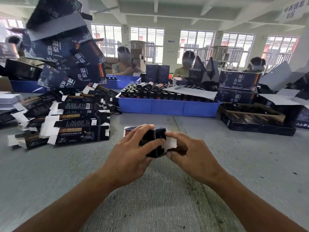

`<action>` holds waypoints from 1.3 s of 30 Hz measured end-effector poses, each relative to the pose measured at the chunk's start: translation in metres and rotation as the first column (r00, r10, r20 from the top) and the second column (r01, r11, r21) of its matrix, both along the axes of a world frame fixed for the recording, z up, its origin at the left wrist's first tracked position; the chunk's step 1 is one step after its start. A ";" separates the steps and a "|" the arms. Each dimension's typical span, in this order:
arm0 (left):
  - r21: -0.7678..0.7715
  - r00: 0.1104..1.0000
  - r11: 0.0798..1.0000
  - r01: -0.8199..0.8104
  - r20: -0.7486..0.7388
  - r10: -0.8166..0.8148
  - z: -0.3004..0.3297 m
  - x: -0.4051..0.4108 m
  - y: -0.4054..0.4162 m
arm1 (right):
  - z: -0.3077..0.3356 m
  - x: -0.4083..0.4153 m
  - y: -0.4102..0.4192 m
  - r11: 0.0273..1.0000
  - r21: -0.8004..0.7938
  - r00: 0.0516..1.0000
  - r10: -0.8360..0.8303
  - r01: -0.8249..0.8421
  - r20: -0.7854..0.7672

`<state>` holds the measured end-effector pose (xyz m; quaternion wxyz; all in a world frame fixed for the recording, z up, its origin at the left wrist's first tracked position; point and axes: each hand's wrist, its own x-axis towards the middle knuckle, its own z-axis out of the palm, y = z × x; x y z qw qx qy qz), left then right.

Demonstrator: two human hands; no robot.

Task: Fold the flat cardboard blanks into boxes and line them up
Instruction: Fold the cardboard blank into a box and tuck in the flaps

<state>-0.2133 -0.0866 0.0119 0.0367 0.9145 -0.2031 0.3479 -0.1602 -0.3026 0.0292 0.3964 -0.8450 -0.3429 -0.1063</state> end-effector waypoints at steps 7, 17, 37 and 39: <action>-0.007 0.998 0.998 0.058 -0.028 -0.058 -0.002 0.000 0.000 | 0.003 0.001 -0.004 0.999 0.040 1.000 -0.020 0.020 -0.013; 0.012 0.999 0.999 0.051 0.005 -0.051 -0.004 0.001 -0.004 | -0.002 -0.001 0.003 0.994 0.067 0.993 -0.093 0.088 0.073; -0.184 0.997 0.983 0.014 0.075 0.000 -0.005 0.001 -0.007 | 0.003 -0.010 0.009 0.984 0.176 1.000 -0.002 0.003 -0.005; -0.182 0.997 0.983 0.003 0.076 0.011 -0.005 0.001 -0.009 | 0.003 -0.009 0.009 0.977 0.212 1.000 -0.014 0.017 -0.020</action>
